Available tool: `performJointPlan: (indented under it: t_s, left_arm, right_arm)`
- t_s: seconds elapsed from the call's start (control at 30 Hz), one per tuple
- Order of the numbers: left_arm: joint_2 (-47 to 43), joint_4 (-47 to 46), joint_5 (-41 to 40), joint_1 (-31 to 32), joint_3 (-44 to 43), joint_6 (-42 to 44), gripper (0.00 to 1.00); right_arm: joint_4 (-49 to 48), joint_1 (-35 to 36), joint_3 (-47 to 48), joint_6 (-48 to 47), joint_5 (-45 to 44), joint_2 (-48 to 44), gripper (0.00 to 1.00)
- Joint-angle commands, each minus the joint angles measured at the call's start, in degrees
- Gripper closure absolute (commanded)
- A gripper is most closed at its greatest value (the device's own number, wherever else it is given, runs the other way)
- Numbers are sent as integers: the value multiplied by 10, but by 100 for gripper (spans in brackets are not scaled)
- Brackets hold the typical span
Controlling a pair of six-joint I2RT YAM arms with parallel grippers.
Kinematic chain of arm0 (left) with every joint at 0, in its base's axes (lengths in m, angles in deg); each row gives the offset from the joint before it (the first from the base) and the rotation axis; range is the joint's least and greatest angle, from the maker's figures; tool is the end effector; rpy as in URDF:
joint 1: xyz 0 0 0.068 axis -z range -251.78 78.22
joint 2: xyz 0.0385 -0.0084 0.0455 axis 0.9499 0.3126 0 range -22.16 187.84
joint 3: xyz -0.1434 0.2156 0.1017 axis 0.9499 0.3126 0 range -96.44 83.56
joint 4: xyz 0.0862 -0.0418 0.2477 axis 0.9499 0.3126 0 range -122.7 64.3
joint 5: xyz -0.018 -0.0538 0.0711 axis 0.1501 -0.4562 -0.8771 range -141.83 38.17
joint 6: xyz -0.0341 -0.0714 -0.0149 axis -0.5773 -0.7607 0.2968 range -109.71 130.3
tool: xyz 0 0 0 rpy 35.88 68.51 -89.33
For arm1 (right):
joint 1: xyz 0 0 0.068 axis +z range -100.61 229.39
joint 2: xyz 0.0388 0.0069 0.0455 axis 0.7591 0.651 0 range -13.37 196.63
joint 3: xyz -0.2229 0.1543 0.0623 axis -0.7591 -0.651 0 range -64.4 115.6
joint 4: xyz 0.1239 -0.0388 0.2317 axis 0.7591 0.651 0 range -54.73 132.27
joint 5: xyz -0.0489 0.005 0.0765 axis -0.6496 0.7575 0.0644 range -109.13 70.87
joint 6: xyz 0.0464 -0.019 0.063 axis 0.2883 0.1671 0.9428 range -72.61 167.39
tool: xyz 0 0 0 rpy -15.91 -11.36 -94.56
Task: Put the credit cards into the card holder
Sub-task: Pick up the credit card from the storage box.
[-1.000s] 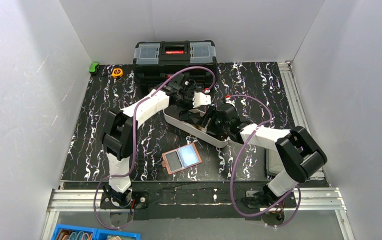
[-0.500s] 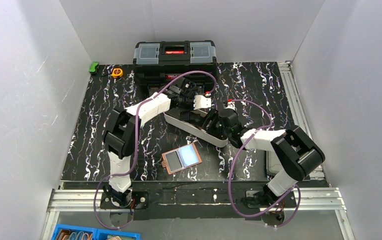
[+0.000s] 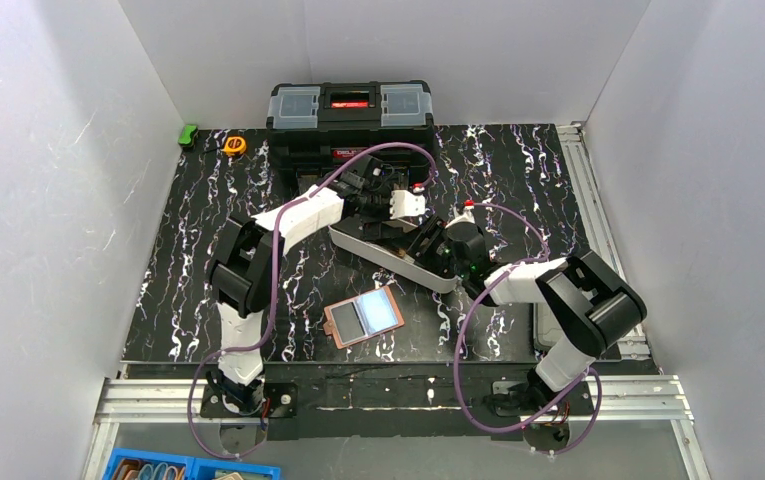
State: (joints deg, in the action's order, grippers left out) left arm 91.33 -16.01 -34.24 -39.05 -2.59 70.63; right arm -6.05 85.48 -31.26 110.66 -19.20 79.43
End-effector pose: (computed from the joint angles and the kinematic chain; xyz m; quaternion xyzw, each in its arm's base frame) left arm 0.3903 -0.2759 0.2020 0.7014 0.5825 -0.0446 0.4084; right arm 0.2806 0.2047 0.1527 0.1908 0.7879 0.4461 0.3792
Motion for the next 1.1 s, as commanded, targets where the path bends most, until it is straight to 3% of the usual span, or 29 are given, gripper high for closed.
performJointPlan:
  t_s: [0.0, 0.3, 0.57, 0.67, 0.8, 1.07]
  left_arm:
    - [-7, 62, 41, 12, 7, -19, 2]
    - [-27, 108, 89, 21, 0, -67, 2]
    - [-44, 64, 31, -8, -65, -145, 2]
    - [-62, 100, 27, -14, -79, -149, 16]
    - [-90, 129, 23, -38, -74, -184, 43]
    - [-82, 217, 0, -122, -91, -130, 62]
  right_arm:
    - [-37, -5, -21, 30, -7, 21, 31]
    - [-50, 13, -41, 33, -53, 17, 30]
    - [-74, 13, -49, 35, -60, 22, 33]
    - [-60, 13, -43, 21, -65, 16, 34]
    - [-30, 13, -26, -8, -66, 1, 34]
    - [6, 21, 29, -64, -44, -31, 34]
